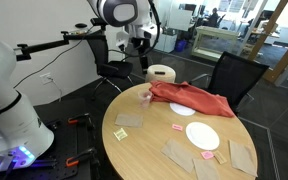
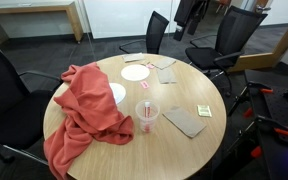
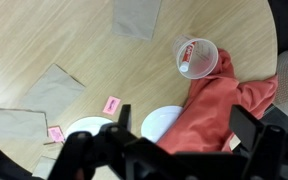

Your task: Remove the marker from the plastic cup.

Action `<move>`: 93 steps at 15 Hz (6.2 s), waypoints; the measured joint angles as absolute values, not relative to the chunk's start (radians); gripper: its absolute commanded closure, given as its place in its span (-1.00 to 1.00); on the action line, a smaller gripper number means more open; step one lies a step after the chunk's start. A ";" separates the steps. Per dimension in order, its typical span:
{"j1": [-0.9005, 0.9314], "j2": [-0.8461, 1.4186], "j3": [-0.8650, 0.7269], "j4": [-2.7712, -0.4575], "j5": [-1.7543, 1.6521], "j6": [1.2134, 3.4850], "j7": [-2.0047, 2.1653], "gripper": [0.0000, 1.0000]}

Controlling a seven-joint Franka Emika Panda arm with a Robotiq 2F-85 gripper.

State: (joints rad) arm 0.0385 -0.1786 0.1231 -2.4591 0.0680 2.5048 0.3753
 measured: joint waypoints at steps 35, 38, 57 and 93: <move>0.211 0.157 0.168 -2.309 -0.313 2.519 1.376 -1.00; 0.212 0.176 0.163 -2.303 -0.313 2.519 1.354 -1.00; 0.294 0.456 0.061 -2.084 -0.316 2.543 1.301 -0.36; 0.311 0.650 0.010 -1.914 -0.267 2.552 1.279 0.06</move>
State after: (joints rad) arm 0.3109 0.6505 0.0095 -1.9137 -0.2670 2.5518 1.2786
